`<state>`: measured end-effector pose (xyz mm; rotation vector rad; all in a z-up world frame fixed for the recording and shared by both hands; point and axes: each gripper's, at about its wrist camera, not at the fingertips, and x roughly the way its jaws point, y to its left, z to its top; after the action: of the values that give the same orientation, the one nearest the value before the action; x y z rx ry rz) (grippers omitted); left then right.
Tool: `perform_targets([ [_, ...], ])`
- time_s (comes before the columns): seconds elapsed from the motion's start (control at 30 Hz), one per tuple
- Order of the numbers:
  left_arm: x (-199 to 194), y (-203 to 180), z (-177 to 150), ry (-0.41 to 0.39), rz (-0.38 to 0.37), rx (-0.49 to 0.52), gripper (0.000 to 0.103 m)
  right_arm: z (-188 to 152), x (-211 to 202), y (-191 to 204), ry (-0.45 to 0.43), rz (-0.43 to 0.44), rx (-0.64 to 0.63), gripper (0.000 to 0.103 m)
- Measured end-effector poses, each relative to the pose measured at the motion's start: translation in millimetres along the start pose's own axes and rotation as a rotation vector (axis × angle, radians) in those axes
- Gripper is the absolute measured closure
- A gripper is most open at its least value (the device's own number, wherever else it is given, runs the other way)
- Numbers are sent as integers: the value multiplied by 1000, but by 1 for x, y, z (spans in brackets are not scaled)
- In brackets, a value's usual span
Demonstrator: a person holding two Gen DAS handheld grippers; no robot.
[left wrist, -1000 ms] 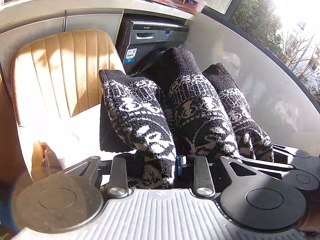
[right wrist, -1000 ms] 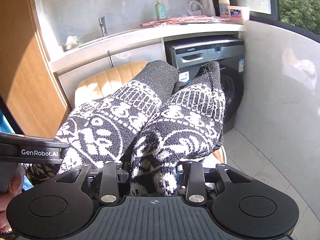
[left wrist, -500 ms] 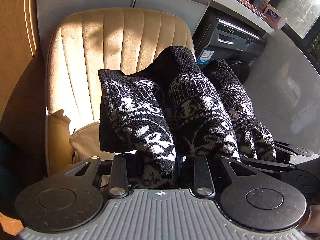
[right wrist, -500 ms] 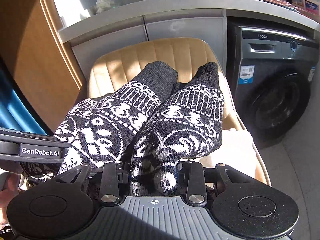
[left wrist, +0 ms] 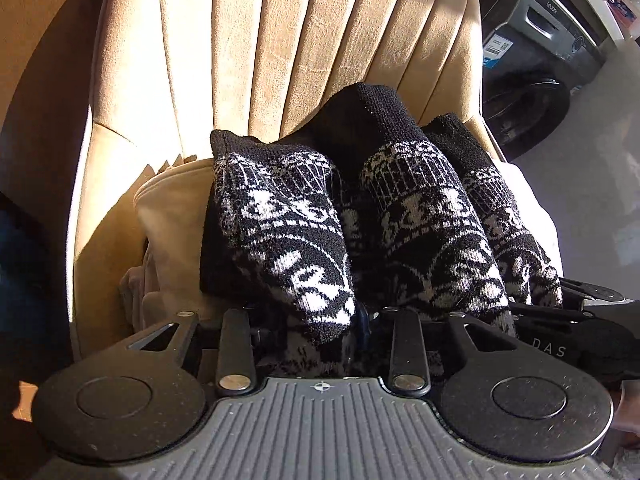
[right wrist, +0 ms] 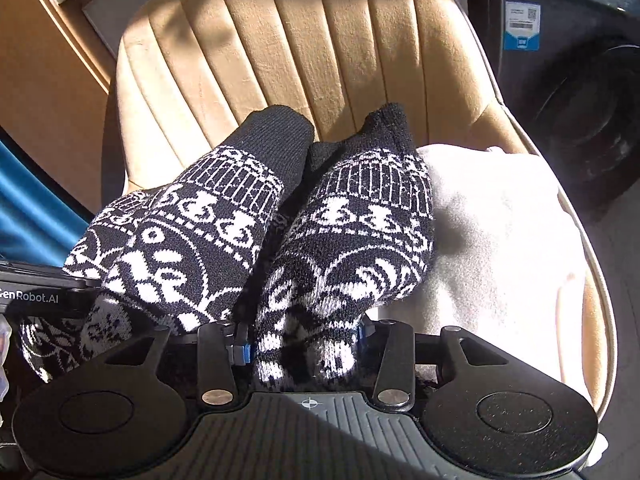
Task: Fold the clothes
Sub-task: 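Lower the held sweater onto the clothes stack on the beige chair with both grippers, then open both grippers to release the sweater on the stack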
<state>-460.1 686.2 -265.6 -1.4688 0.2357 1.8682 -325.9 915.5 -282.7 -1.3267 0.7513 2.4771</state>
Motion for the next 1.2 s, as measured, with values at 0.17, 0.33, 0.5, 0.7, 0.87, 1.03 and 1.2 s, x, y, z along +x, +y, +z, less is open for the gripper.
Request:
perform_targets([
  [0.17, 0, 8, 2, 3, -17, -58, 69, 6, -4, -11, 43, 58, 34, 61],
  [0.33, -18, 16, 5, -35, -12, -86, 73, 13, -9, -3, 68, 29, -58, 69],
  [0.5, -48, 33, 0, -108, 67, -126, 73, 23, -43, -8, -32, -74, -68, 71],
  [0.7, -26, 39, -10, -85, 125, -90, 64, 16, -42, -54, -10, -125, 3, 69],
  [0.87, -16, 30, -2, -50, 190, -70, 33, 9, -31, -51, -36, -180, 10, 61],
  [1.03, -51, 35, -2, -98, 172, -71, 19, 17, -58, -51, -110, -172, 87, 19],
  [1.2, -90, 20, -8, -192, 128, 21, 9, 13, -118, -65, -233, -233, 164, 18],
])
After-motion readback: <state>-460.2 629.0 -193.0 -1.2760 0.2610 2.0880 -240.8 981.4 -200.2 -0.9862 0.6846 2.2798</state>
